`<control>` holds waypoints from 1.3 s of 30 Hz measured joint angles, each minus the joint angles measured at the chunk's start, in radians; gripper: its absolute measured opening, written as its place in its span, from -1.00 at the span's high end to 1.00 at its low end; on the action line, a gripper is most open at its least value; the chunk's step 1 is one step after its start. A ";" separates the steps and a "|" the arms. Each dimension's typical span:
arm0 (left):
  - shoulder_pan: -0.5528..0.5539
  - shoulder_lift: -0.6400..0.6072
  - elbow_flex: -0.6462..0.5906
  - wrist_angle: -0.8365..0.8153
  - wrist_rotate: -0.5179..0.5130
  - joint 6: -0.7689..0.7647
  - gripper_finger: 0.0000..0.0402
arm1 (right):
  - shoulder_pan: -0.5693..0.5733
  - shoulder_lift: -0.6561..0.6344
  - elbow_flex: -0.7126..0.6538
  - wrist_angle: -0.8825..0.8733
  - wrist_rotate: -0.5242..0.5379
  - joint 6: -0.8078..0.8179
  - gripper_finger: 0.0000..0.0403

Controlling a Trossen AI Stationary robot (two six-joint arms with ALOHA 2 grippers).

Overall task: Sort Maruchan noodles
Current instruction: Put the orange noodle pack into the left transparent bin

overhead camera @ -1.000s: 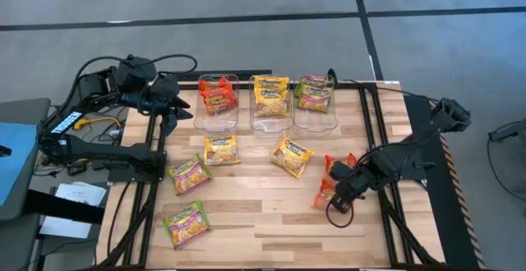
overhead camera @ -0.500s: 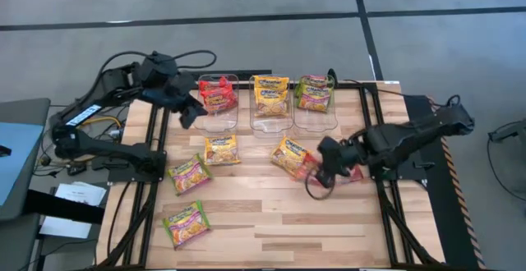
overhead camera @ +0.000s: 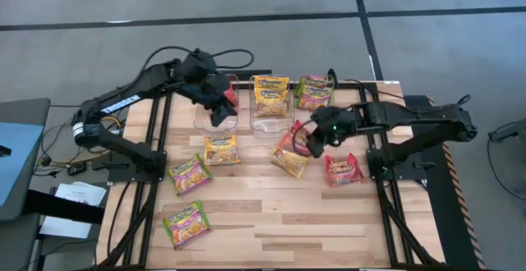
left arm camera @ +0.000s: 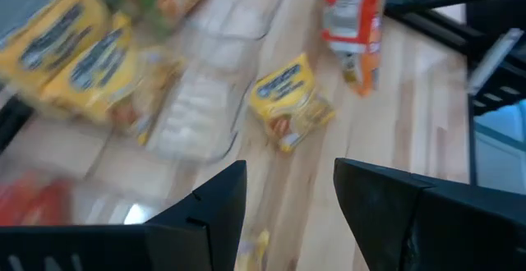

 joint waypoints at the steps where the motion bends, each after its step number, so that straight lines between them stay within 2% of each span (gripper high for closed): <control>1: 0.000 0.015 0.000 0.023 0.025 0.007 0.14 | -0.011 0.000 0.005 0.015 0.000 -0.013 0.99; 7: 0.000 0.091 0.000 0.130 0.125 0.014 0.14 | -0.060 0.000 0.031 0.079 0.001 -0.040 0.99; 17: -0.016 0.148 -0.001 0.264 0.168 -0.088 0.14 | -0.091 0.000 0.038 0.188 0.001 -0.179 0.99; 24: -0.063 0.164 -0.003 0.313 0.171 -0.113 0.14 | -0.085 0.011 0.039 0.184 -0.003 -0.277 0.99; 28: -0.099 0.173 0.000 0.338 0.106 -0.118 0.14 | -0.071 0.034 0.039 0.164 -0.005 -0.302 0.99; 34: -0.127 0.190 -0.001 0.340 0.097 -0.181 0.14 | -0.036 0.095 0.039 0.157 -0.090 -0.350 0.99; 39: -0.154 0.211 -0.001 0.354 0.102 -0.221 0.14 | -0.003 0.169 0.038 0.139 -0.120 -0.369 0.99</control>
